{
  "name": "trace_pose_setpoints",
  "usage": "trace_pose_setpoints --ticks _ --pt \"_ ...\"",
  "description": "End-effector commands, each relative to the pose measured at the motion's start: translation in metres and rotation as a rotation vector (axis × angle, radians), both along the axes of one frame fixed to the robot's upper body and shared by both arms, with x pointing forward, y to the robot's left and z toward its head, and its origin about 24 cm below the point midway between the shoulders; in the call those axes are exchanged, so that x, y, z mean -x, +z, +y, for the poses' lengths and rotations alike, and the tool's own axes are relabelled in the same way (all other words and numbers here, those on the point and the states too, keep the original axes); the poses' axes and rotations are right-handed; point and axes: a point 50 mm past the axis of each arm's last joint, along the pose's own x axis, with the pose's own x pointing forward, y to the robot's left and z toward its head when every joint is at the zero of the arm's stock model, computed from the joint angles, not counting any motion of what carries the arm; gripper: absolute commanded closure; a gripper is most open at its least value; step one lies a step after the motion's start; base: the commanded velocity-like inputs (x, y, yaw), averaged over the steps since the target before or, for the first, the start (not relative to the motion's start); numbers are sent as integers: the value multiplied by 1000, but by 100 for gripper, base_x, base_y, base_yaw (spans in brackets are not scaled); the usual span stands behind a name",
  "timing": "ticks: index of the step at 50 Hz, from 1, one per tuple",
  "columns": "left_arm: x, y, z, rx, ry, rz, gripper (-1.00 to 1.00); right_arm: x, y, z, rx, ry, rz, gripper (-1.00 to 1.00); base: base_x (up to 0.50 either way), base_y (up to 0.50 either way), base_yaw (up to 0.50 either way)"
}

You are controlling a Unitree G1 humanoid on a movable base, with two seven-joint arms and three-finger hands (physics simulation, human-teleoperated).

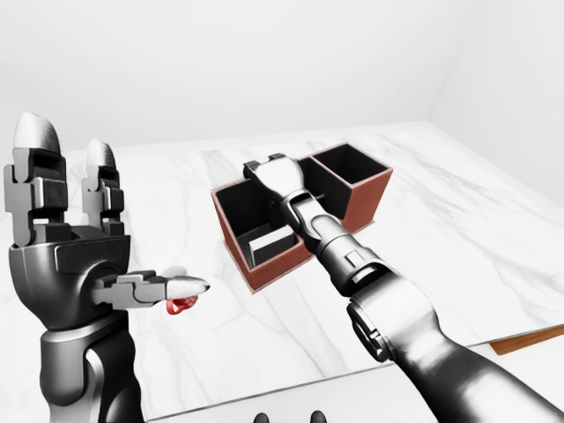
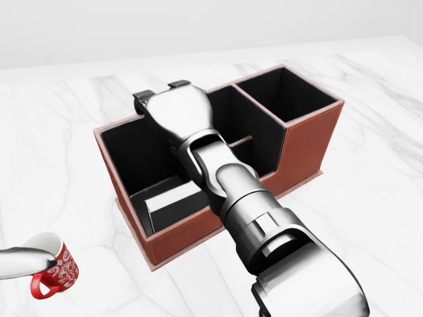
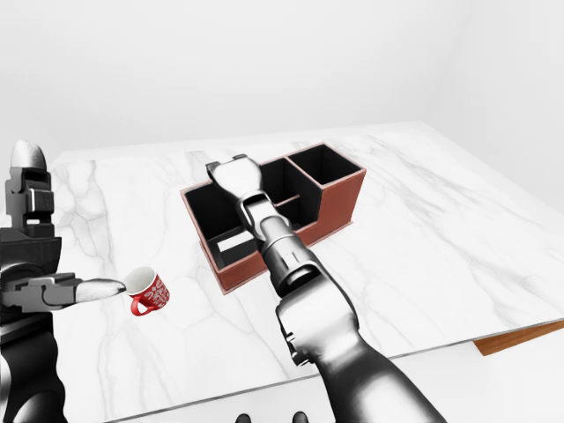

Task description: Pick up the book and place it in the left compartment of the caddy.

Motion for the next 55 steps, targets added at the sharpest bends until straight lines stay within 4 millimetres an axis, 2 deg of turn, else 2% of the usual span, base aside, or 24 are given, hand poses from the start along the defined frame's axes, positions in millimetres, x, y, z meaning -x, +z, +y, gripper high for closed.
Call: trace_pose_setpoints --ticks 1,8,11,13,14,19,23,34,40,50,55 --pt "9 10 -3 4 -3 -59 -100 -5 27 -18 -59 -23 -62 -15 0 0 0" --pt "14 18 -6 7 -2 -101 -100 11 43 -39 -124 -24 -88 -18 0 0 0" --pt "17 21 -8 7 -3 -123 -100 24 50 -51 -171 -39 -97 -27 0 0 0" --pt "20 24 -10 9 -7 -141 -100 35 57 -61 -216 -43 -106 -41 0 0 0" --pt "20 24 -10 9 -7 -142 -100 36 57 -62 -217 -44 -106 -41 0 0 0" --pt "25 31 -13 9 -11 -187 -100 63 76 -82 -323 -54 -133 -79 0 0 0" --pt "24 32 -12 4 -9 -191 -100 81 84 -96 -370 -58 -136 -100 0 0 0" --pt "24 35 -11 1 -8 -204 -100 116 100 -128 -494 -10 -189 -100 0 0 0" --pt "26 38 -11 5 -9 -224 -100 143 111 -149 -546 45 -249 -100 0 0 0" --pt "29 44 -10 14 -11 -258 -100 184 124 -168 -616 162 -340 -100 0 0 0" --pt "31 44 -8 15 3 -263 -100 196 127 -175 -655 201 -380 -100 0 0 0"
